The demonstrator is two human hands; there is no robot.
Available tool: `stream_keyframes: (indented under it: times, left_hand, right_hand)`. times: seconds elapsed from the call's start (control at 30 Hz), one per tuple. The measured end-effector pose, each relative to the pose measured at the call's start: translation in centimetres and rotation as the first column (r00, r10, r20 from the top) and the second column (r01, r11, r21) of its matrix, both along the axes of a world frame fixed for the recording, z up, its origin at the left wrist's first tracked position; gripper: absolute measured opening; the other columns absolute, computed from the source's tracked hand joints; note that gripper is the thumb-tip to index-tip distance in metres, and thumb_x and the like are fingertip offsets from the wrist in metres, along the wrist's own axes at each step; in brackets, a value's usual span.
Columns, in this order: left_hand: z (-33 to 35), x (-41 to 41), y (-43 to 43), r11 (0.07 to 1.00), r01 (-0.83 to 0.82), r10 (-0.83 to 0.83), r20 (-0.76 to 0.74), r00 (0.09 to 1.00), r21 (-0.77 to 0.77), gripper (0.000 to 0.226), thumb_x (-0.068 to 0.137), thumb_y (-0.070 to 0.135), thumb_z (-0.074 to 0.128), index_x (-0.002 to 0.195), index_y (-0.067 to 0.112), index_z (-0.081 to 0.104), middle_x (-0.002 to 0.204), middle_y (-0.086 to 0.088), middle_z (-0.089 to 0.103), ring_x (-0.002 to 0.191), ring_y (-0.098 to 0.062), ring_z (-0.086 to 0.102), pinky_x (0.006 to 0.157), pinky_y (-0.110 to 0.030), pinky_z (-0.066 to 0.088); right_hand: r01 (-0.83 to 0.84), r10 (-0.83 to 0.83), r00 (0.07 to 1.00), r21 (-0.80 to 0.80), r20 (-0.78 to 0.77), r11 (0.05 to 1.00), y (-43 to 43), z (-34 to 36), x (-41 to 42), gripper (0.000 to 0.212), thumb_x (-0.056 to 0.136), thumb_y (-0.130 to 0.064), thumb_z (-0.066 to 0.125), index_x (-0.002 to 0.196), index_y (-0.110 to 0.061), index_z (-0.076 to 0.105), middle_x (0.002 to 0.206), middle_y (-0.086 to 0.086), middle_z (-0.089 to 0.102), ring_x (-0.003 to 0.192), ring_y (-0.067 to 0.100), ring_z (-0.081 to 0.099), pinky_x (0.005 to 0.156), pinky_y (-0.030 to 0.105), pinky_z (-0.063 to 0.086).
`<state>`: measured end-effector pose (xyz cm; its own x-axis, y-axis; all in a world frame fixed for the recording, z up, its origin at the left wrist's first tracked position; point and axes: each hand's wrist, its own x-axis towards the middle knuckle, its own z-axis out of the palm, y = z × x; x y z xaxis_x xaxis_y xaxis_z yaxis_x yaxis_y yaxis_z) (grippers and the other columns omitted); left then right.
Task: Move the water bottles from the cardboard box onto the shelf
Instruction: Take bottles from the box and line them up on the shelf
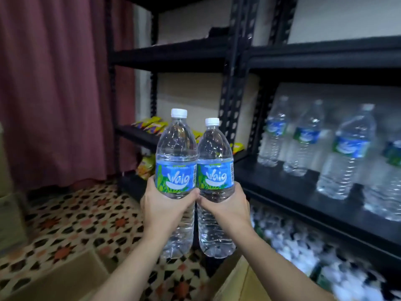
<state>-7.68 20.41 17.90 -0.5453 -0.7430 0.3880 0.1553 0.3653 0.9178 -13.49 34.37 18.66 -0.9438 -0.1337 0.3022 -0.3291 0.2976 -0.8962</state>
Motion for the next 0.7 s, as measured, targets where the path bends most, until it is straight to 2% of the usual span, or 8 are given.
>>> stream_keyframes:
  times: [0.07,0.2,0.27,0.33,0.4,0.47,0.6,0.7]
  left_hand:
    - [1.2,-2.5,2.7,0.999,0.034,-0.034,-0.032,0.999,-0.001,0.067,0.045,0.037,0.096,0.098,0.024,0.058,0.085,0.016,0.067,0.086,-0.01,0.068,0.083,-0.031,0.054]
    - [3.4,-7.0,7.9,0.988,0.155,-0.154,-0.11,0.982,-0.006,0.069,0.048,0.029,0.097,0.104,0.021,0.058,0.088,0.016,0.064,0.079,0.006,0.06,0.072,-0.013,0.048]
    - [4.2,-9.2,10.1,0.977,0.211,-0.211,-0.115,0.971,-0.013,0.07,0.048,0.026,0.098,0.105,0.021,0.056,0.089,0.016,0.063,0.079,0.002,0.061,0.07,-0.014,0.045]
    - [4.8,-11.4,12.0,0.972,0.233,-0.233,-0.124,0.965,-0.017,0.072,0.046,0.029,0.098,0.105,0.022,0.056,0.093,0.011,0.066,0.084,-0.009,0.064,0.076,-0.023,0.048]
    - [5.4,-13.3,13.5,0.969,0.247,-0.247,-0.136,0.959,-0.018,0.073,0.046,0.032,0.097,0.106,0.02,0.058,0.096,0.007,0.067,0.087,-0.012,0.063,0.079,-0.025,0.048]
    - [6.0,-15.0,14.6,0.965,0.263,-0.263,-0.139,0.955,-0.019,0.068,0.048,0.031,0.097,0.103,0.023,0.056,0.091,0.009,0.061,0.083,-0.011,0.057,0.076,-0.021,0.041]
    - [6.7,-18.1,15.3,0.955,0.294,-0.296,-0.148,0.944,-0.032,0.066,0.05,0.033,0.096,0.101,0.021,0.056,0.088,0.009,0.058,0.083,-0.012,0.055,0.074,-0.021,0.039]
    - [6.7,-20.3,15.2,0.95,0.306,-0.311,-0.136,0.941,-0.058,0.073,0.049,0.038,0.095,0.108,0.016,0.058,0.095,0.006,0.059,0.09,-0.017,0.054,0.078,-0.027,0.042]
  right_hand:
    - [0.052,-0.052,0.998,-0.019,-0.032,0.998,2.8,1.3,-1.6,0.071,0.047,-0.051,0.091,0.104,-0.029,0.055,0.096,-0.019,0.067,0.092,-0.006,0.061,0.068,0.012,0.044]
    - [0.149,-0.15,0.987,-0.027,-0.065,0.989,8.3,3.4,-4.7,0.072,0.048,-0.052,0.091,0.106,-0.03,0.054,0.097,-0.02,0.064,0.088,-0.016,0.055,0.061,0.004,0.041]
    - [0.203,-0.205,0.975,-0.035,-0.084,0.979,10.7,4.2,-6.1,0.071,0.05,-0.051,0.091,0.106,-0.029,0.054,0.097,-0.02,0.064,0.085,-0.019,0.053,0.059,0.0,0.04]
    - [0.25,-0.252,0.963,-0.035,-0.095,0.968,12.5,4.8,-7.7,0.069,0.051,-0.049,0.091,0.105,-0.029,0.054,0.095,-0.02,0.064,0.085,-0.017,0.054,0.062,0.001,0.041]
    - [0.288,-0.292,0.95,-0.047,-0.11,0.956,13.8,5.1,-9.6,0.071,0.047,-0.053,0.091,0.104,-0.029,0.054,0.096,-0.017,0.066,0.091,-0.008,0.061,0.073,0.009,0.047]
    - [0.333,-0.336,0.933,-0.045,-0.127,0.942,14.9,5.4,-11.4,0.075,0.044,-0.056,0.09,0.105,-0.031,0.053,0.098,-0.017,0.067,0.096,0.0,0.064,0.084,0.022,0.052]
    - [0.372,-0.377,0.911,-0.063,-0.165,0.926,16.1,6.2,-15.4,0.07,0.05,-0.042,0.094,0.105,-0.026,0.053,0.091,-0.016,0.067,0.085,-0.008,0.063,0.077,0.012,0.052]
    - [0.398,-0.408,0.897,-0.093,-0.169,0.913,16.6,6.6,-18.7,0.076,0.052,-0.042,0.093,0.112,-0.021,0.052,0.103,-0.008,0.068,0.096,0.01,0.066,0.09,0.034,0.054]
